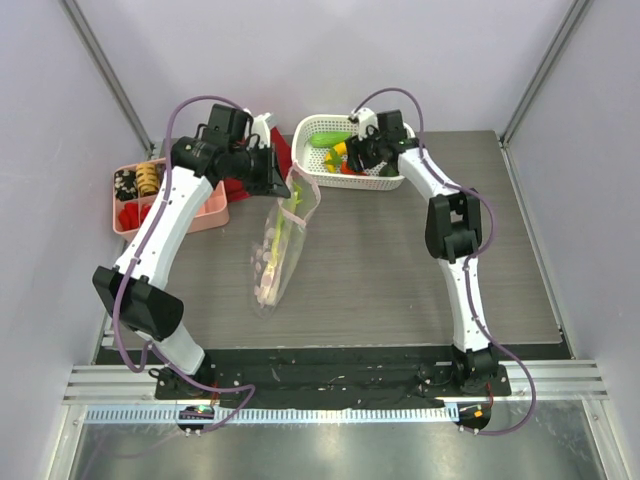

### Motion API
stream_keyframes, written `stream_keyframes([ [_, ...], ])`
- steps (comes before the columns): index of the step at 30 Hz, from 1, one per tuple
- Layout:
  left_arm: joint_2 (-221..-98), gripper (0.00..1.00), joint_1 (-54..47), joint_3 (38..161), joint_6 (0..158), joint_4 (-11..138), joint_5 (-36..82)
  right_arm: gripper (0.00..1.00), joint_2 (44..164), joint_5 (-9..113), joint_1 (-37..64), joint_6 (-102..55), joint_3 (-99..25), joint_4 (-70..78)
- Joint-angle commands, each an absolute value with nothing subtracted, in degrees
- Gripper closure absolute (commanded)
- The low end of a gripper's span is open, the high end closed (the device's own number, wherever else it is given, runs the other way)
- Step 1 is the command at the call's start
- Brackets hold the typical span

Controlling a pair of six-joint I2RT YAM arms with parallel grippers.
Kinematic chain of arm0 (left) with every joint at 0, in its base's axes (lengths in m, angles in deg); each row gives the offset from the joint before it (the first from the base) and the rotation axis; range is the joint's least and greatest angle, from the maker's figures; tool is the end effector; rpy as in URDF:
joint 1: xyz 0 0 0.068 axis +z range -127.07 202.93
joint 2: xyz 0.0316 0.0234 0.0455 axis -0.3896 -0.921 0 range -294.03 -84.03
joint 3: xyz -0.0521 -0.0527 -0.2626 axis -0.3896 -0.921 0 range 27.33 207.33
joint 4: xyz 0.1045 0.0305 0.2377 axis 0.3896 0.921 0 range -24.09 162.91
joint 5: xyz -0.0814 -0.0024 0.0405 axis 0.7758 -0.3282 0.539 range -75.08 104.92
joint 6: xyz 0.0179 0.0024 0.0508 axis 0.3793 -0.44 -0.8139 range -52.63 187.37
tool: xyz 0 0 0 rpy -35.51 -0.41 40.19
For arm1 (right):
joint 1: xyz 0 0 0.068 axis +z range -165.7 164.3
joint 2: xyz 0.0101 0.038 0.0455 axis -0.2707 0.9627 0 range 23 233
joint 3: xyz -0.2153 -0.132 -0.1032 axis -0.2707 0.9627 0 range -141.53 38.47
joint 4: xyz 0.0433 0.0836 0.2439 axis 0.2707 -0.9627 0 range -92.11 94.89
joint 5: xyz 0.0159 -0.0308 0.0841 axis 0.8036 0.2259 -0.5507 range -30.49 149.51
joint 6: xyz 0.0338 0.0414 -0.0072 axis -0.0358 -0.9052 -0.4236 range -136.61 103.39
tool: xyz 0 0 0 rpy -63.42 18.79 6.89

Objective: Place the food in the zip-top bag and seal the zipper
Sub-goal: Pick up the fake vegetable from the bin.

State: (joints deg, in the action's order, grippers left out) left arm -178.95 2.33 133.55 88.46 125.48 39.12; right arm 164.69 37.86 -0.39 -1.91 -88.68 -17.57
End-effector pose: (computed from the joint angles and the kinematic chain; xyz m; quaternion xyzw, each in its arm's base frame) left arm 0.3150 -0.1341 0.4039 0.0708 0.9139 -0.3070 0.2558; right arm 0.5414 0.1618 0.2093 -0.3086 0.8273 0.1704 0.4374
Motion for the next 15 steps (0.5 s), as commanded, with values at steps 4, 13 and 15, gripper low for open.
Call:
stream_keyframes([
  [4, -178.52, 1.0, 2.45, 133.33, 88.91, 123.21, 40.14, 0.42, 166.7, 39.29, 1.43, 8.25, -91.52, -18.92],
  [13, -179.4, 1.0, 2.63, 133.68, 88.99, 123.48, 40.84, 0.56, 165.39, 39.21, -0.32, 13.71, -87.39, -24.11],
  [15, -179.66, 1.0, 2.71, 133.86, 89.0, 123.48, 40.85, 0.74, 165.04, 38.77, -0.85, 13.54, -87.56, -24.55],
])
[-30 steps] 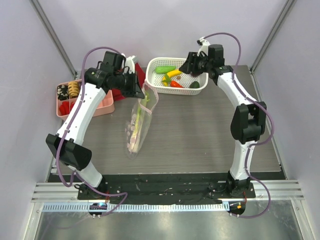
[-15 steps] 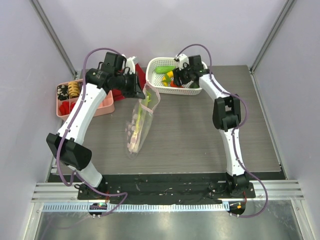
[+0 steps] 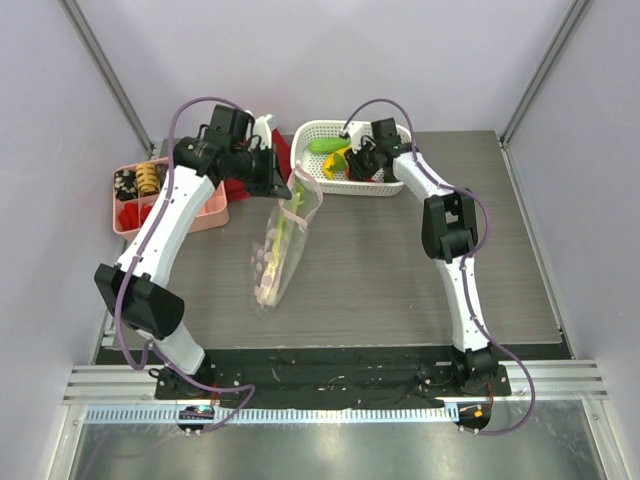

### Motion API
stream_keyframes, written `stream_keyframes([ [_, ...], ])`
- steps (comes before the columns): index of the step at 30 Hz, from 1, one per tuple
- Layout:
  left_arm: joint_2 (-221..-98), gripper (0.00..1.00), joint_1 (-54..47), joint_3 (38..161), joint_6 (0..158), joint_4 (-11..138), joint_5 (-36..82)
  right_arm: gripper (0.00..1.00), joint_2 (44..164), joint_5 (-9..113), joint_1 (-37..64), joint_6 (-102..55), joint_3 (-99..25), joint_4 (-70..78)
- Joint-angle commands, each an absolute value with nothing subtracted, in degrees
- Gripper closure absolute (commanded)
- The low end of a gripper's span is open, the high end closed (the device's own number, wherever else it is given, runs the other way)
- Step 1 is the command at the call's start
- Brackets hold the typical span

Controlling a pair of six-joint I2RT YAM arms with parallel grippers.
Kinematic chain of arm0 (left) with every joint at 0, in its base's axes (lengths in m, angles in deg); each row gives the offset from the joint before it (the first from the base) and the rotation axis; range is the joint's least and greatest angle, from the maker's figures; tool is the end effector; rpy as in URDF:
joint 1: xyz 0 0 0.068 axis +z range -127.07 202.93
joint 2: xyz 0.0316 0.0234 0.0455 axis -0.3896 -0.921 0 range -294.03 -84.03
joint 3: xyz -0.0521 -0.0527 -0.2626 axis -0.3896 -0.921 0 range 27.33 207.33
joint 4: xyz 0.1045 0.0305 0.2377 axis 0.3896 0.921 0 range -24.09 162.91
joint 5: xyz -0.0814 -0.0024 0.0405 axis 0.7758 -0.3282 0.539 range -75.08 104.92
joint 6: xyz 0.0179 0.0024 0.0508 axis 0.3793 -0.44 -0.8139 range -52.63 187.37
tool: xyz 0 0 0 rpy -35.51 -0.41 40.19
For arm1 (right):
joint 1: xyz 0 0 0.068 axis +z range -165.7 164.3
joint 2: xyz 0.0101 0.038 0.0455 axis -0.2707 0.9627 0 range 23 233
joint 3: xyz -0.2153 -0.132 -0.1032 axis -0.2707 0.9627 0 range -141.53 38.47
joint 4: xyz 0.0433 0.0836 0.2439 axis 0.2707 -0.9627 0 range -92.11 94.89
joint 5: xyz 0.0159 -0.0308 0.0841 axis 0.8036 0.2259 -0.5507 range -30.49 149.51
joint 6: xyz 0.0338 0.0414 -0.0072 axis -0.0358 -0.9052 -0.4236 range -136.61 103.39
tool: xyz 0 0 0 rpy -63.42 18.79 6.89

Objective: Place the food in the zip-top bag and seal the zipper
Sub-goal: Pick up the fake vegetable from the bin.

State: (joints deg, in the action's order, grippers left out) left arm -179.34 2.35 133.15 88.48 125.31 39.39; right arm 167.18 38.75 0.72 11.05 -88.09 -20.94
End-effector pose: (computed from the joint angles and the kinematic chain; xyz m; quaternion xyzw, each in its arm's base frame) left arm 0.3172 -0.1349 0.3999 0.0702 0.9154 -0.3076 0.2501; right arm 0.5371 0.1714 0.1772 -0.4051 0.8108 0.1266 0.4031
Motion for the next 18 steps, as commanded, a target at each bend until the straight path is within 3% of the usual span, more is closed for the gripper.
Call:
stream_keyframes([
  [1, -179.75, 1.0, 2.72, 133.86, 89.08, 123.57, 40.85, 0.81, 164.43, 38.59, -1.29, 13.11, -87.82, -24.47],
  [3, -179.66, 1.0, 2.72, 133.94, 89.08, 123.3, 40.76, 0.96, 163.72, 37.28, -2.34, 10.39, -89.57, -24.38],
  [4, -179.49, 1.0, 2.72, 133.77, 89.34, 123.22, 40.67, 0.99, 162.32, 36.66, -2.69, 9.16, -90.28, -24.03],
  [12, -178.87, 1.0, 2.72, 132.63, 89.87, 122.34, 41.2, 0.99, 148.35, 28.84, -7.61, -21.12, -83.2, -1.67],
  [18, -179.13, 1.0, 2.72, 132.89, 90.23, 122.43, 41.46, 0.99, 143.42, 27.34, -7.79, -27.24, -81.32, 1.9],
])
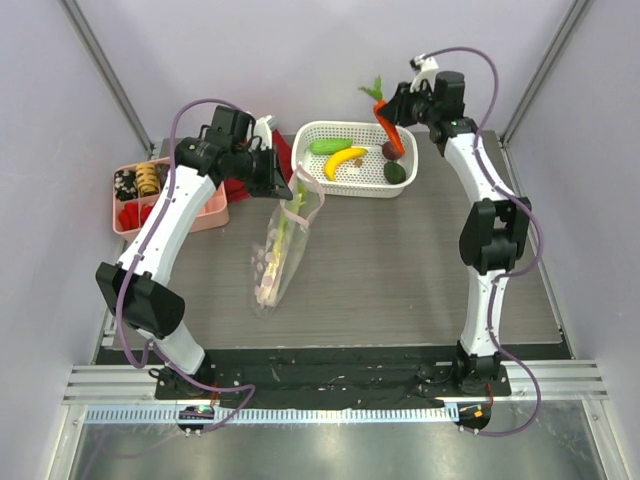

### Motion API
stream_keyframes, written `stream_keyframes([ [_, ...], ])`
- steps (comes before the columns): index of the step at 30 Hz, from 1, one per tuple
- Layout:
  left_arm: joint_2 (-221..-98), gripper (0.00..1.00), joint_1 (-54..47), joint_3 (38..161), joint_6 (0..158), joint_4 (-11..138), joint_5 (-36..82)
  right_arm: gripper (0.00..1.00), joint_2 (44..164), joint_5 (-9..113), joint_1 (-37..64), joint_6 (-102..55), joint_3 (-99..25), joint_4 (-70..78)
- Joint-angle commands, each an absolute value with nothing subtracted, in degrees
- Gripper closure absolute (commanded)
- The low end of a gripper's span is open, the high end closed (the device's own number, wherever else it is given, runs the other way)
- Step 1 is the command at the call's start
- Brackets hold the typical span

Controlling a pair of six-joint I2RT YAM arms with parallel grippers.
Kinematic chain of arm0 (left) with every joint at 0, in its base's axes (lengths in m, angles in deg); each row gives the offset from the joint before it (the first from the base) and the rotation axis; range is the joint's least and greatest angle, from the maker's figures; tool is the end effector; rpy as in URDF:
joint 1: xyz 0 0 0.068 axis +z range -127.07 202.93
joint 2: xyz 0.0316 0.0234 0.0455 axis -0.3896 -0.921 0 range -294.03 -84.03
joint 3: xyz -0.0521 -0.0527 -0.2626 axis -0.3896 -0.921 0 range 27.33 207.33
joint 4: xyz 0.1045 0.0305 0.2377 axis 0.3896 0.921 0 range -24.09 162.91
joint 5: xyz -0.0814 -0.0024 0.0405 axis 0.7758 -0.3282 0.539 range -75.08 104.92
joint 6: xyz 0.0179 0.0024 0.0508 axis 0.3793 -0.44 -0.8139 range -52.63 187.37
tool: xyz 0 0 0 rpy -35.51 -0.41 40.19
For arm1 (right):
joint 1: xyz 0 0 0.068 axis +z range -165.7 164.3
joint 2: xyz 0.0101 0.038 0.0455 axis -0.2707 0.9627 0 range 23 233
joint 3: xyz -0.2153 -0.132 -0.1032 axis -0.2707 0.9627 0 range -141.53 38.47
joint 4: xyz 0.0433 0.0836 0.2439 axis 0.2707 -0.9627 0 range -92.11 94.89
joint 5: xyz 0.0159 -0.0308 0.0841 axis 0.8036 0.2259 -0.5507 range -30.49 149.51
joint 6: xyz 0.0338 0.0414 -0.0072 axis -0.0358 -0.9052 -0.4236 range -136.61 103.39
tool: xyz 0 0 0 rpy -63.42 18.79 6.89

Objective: Place the food in the zip-top bag and seal the zipper
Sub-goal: Pick up the fake vegetable from the bin, then place the fake vegetable in the zipper food storage bag.

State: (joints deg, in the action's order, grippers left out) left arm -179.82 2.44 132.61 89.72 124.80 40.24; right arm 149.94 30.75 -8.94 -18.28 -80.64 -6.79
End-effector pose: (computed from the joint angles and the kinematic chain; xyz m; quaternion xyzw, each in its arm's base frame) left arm 0.3202 -0.1360 0.3951 0.0612 0.9162 -0.3150 0.2401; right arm 0.5231 0.0792 0.3155 -0.1783 0.7839 0.2433 0.5426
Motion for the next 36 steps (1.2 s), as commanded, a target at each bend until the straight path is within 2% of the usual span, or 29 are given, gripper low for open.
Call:
stream_keyframes([
  [1, -178.96, 1.0, 2.8, 132.8, 90.23, 122.34, 41.2, 0.99, 142.8, 26.38, -7.79, -29.85, -81.15, 2.6],
  [3, -178.17, 1.0, 3.15, 132.37, 90.84, 121.55, 41.02, 0.99, 139.57, 25.58, -7.97, -35.21, -78.36, 8.79],
  [5, -177.64, 1.0, 3.33, 131.05, 91.63, 119.97, 41.72, 0.99, 136.05, 25.93, -7.88, -48.55, -70.66, 16.88],
  [6, -177.2, 1.0, 3.68, 130.78, 92.42, 119.79, 42.33, 0.99, 132.38, 26.98, -7.62, -53.82, -67.55, 26.67],
  [9, -176.67, 1.0, 4.03, 129.55, 94.44, 118.47, 45.41, 0.99, 127.26, 36.8, -5.08, -64.84, -56.74, 40.77],
  [12, -176.23, 1.0, 4.3, 128.58, 95.5, 117.24, 47.17, 0.99, 122.15, 51.97, 0.63, -69.07, -54.43, 34.1],
  [17, -176.23, 1.0, 5.35, 128.41, 96.9, 116.62, 47.61, 0.99, 116.88, 59.24, 11.16, -70.48, -49.0, 30.64],
  [22, -175.79, 1.0, 6.41, 128.05, 98.57, 115.22, 48.84, 0.99, 111.69, 70.47, 19.97, -64.16, -39.76, 33.1],
  [29, -173.51, 1.0, 7.11, 126.56, 99.54, 113.11, 49.11, 0.99, 107.82, 72.69, 26.21, -63.63, -32.37, 27.57],
  [35, -172.01, 1.0, 7.11, 124.98, 100.25, 111.35, 49.72, 0.99, 107.99, 70.86, 29.03, -64.5, -31.93, 24.84],
  [36, -171.67, 1.0, 7.2, 124.8, 100.33, 111.26, 49.72, 0.96, 108.08, 70.06, 29.12, -64.68, -32.01, 24.58],
])
